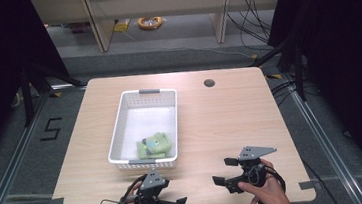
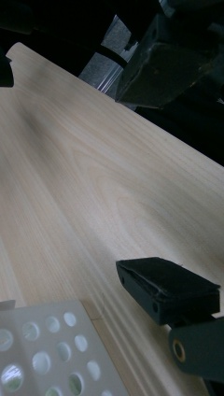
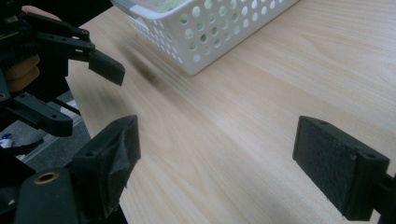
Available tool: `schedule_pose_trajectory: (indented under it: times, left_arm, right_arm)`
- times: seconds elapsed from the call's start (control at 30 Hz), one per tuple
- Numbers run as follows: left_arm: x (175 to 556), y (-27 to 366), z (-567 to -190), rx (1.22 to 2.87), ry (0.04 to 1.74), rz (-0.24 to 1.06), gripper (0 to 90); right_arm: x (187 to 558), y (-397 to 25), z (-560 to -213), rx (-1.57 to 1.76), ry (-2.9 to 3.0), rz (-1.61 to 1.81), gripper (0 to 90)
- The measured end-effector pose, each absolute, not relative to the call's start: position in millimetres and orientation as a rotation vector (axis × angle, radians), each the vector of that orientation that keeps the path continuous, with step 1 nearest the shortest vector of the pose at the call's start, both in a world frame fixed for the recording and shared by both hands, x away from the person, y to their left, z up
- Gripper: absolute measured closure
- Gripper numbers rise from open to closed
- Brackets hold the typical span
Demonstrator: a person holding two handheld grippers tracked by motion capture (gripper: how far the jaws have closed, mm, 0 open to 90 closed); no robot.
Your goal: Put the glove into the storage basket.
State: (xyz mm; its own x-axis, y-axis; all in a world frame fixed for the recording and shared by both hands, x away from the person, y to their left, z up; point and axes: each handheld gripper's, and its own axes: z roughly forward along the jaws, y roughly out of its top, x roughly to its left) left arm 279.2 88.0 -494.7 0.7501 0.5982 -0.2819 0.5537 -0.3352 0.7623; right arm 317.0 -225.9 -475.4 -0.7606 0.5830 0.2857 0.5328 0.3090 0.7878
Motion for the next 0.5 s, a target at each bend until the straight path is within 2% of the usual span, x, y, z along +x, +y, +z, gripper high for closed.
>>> schedule_pose_trajectory:
  times: [0.5]
  left_arm:
    - [266, 86, -503, 2.055, 0.843, 0.059, 16.1]
  right_arm:
    - [290, -231, -486, 1.088, 2.561, 1.391, 16.2]
